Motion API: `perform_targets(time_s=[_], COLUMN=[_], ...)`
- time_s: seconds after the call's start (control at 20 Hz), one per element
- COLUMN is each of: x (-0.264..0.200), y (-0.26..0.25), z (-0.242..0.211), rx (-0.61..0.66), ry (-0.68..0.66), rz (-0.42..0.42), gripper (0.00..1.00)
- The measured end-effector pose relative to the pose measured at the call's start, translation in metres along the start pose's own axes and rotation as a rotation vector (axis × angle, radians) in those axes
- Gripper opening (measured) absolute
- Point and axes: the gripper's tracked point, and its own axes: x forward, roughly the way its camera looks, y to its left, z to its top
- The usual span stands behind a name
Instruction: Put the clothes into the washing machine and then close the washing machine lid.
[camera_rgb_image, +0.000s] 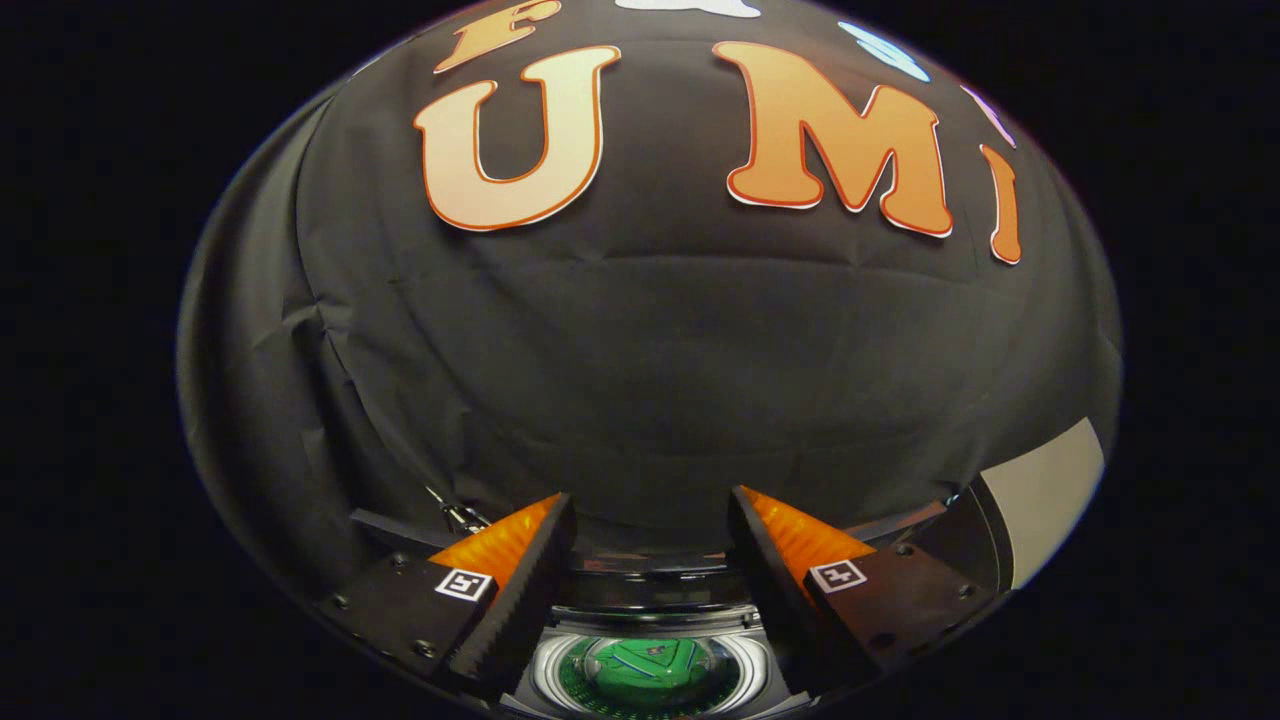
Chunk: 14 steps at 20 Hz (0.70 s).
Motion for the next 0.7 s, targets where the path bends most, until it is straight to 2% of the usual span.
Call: perform_targets(time_s=[0.7], x=[-0.043], y=[0.004], z=[-0.030], rx=[-0.011], ry=[-0.045], rz=[0.009], gripper=[1.00])
